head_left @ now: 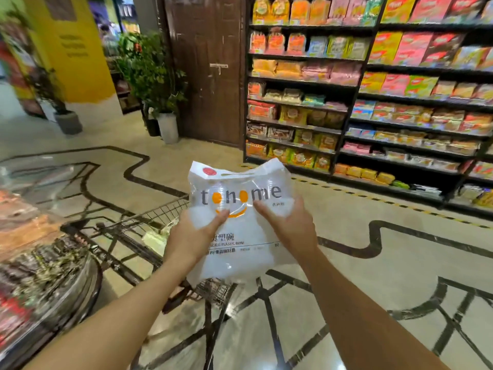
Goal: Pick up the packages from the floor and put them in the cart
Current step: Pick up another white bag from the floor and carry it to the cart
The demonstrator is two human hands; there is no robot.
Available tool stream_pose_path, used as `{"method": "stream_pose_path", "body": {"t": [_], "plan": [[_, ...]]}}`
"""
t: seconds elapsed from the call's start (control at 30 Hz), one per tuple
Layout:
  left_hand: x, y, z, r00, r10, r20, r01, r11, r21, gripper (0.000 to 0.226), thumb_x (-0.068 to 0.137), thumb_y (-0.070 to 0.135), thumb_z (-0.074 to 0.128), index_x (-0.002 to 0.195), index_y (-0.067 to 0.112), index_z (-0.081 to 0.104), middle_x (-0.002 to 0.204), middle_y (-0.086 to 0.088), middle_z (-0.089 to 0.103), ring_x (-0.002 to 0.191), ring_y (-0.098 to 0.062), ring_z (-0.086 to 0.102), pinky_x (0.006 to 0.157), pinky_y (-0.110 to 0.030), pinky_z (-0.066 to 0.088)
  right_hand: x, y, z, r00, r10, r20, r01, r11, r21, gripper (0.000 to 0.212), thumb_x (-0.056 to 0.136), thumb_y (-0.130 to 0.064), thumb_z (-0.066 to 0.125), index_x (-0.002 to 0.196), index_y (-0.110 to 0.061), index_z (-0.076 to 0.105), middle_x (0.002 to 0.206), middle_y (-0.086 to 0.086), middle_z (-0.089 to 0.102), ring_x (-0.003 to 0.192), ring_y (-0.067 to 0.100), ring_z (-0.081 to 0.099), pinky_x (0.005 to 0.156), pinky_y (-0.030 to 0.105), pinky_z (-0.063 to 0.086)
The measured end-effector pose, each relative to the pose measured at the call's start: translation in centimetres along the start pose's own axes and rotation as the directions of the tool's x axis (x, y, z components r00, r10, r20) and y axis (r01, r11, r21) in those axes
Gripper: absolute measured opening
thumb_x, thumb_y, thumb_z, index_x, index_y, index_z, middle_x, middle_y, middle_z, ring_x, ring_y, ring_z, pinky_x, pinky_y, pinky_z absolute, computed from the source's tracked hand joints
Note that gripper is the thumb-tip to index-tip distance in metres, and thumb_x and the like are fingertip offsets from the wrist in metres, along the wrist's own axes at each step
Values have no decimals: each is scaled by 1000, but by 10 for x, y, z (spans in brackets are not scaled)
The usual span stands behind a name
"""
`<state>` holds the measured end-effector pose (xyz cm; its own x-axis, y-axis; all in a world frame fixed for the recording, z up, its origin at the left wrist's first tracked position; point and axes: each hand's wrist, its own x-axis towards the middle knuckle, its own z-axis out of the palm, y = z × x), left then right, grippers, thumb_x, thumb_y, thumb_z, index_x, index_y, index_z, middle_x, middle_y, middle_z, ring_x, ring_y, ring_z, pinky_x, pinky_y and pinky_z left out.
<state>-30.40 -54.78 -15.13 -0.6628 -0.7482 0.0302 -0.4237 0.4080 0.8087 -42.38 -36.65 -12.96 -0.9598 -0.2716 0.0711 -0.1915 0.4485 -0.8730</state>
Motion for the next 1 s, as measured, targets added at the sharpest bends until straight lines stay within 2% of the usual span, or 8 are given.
{"method": "stream_pose_path", "body": {"t": [0.2, 0.3, 0.47, 0.6, 0.67, 0.8, 0.9, 1.0], "plan": [[91, -33, 15, 981, -180, -70, 174, 981, -82, 102, 57, 102, 56, 126, 28, 57, 105, 5, 69, 91, -23, 64, 65, -31, 43, 102, -5, 81, 988, -23, 153, 27, 999, -26, 103, 50, -93, 66, 130, -29, 51, 124, -5, 68, 112, 23, 68, 95, 47, 57], [138, -58, 22, 973, -207, -99, 199, 976, -90, 108, 54, 105, 55, 133, 32, 54, 114, 4, 69, 98, -24, 64, 75, -36, 48, 148, -2, 131, 973, -23, 228, 33, 999, -39, 89, 56, -89, 72, 122, -33, 53, 120, -7, 70, 109, 21, 69, 96, 46, 58], [207, -111, 32, 927, -360, -105, 349, 930, -112, 99, 62, 102, 57, 128, 28, 59, 107, 5, 72, 93, -23, 69, 73, -34, 52, 214, 14, 216, 937, 17, 350, 21, 994, -104, 97, 52, -99, 66, 123, -34, 60, 109, -13, 74, 97, 13, 72, 87, 42, 61], [238, -138, 38, 865, -490, -112, 475, 870, -134, 110, 58, 103, 54, 138, 28, 52, 120, 1, 69, 108, -31, 67, 87, -41, 54, 247, 19, 265, 881, 51, 471, -1, 994, -106, 70, 74, -73, 81, 121, -28, 55, 101, -17, 67, 87, 2, 66, 67, 23, 51], [245, -152, 41, 824, -551, -131, 534, 833, -143, 113, 59, 99, 58, 143, 25, 47, 126, -3, 66, 113, -32, 64, 88, -42, 53, 257, 28, 288, 847, 63, 528, -4, 994, -112, 70, 75, -71, 81, 124, -31, 51, 104, -20, 64, 99, 11, 69, 77, 29, 53], [246, -178, 55, 752, -645, -136, 623, 763, -172, 116, 61, 99, 61, 144, 20, 49, 126, -5, 70, 106, -29, 67, 84, -38, 53, 266, 53, 331, 758, 90, 646, 22, 986, -164, 99, 71, -81, 77, 149, -29, 44, 130, -10, 61, 125, 21, 61, 108, 48, 51], [241, -191, 72, 668, -733, -124, 703, 677, -218, 123, 58, 102, 59, 151, 24, 42, 134, -5, 67, 118, -34, 65, 92, -39, 51, 278, 72, 354, 681, 151, 717, 44, 968, -247, 111, 68, -87, 73, 155, -27, 39, 142, -1, 61, 132, 28, 60, 109, 47, 48], [242, -199, 89, 566, -813, -136, 763, 580, -285, 106, 73, 87, 68, 151, 19, 41, 123, -6, 68, 109, -33, 67, 85, -38, 51, 295, 86, 377, 607, 186, 773, 86, 951, -296, 110, 74, -79, 75, 158, -19, 36, 148, 8, 59, 132, 33, 60, 110, 47, 48]]}}
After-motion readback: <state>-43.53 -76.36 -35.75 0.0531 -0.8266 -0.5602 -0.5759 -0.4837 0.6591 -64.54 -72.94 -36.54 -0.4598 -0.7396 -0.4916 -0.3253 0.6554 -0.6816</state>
